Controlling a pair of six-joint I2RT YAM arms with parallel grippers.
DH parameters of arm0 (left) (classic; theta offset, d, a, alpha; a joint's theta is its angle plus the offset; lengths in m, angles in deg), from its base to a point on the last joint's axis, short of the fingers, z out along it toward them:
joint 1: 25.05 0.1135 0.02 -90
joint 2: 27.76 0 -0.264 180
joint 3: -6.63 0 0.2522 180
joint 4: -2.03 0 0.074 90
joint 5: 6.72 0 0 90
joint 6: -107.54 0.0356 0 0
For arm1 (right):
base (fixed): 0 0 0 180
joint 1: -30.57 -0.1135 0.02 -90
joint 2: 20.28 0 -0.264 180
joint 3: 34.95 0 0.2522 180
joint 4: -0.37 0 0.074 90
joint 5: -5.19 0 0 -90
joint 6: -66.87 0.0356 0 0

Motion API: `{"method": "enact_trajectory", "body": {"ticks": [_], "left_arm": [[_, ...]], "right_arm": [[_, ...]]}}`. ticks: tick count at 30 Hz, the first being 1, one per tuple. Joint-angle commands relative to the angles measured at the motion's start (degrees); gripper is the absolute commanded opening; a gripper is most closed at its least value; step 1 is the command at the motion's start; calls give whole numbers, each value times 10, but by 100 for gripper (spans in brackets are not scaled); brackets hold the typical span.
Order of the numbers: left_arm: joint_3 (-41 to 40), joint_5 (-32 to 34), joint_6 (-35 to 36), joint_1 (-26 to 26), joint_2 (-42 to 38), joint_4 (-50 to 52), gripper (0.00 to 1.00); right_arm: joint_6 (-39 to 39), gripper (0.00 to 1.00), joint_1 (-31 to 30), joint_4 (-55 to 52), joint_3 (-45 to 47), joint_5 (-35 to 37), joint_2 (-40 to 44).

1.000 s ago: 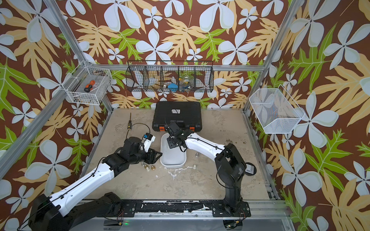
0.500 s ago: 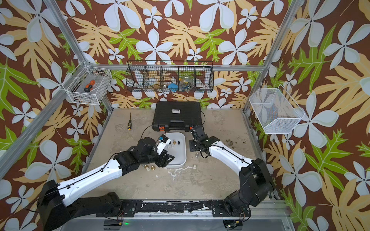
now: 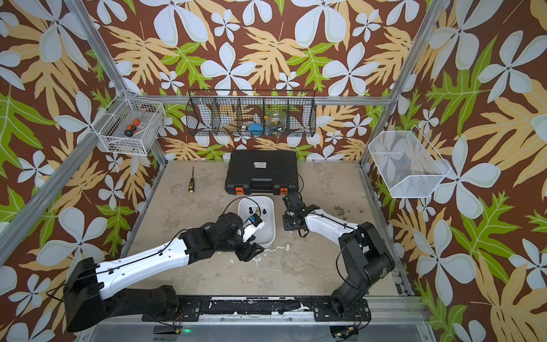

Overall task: Put the chess pieces into the storage box
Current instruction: Pick up the chess piece at the center of the board.

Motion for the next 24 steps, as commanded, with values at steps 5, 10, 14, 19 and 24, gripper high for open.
{"method": "enact_trajectory", "body": {"ticks": [5, 10, 14, 19, 24], "left_arm": [[4, -6, 11, -1, -1, 0, 66], [1, -6, 9, -1, -1, 2, 66], [1, -1, 9, -2, -2, 2, 66], [3, 2, 9, -1, -2, 2, 66], [2, 3, 9, -1, -1, 2, 66]], "right_arm": [[-1, 32, -3, 12, 6, 5, -8], [1, 30, -3, 17, 10, 7, -16], [0, 28, -2, 18, 11, 9, -17], [-2, 22, -3, 20, 15, 9, -17], [-2, 19, -2, 22, 16, 6, -18]]}}
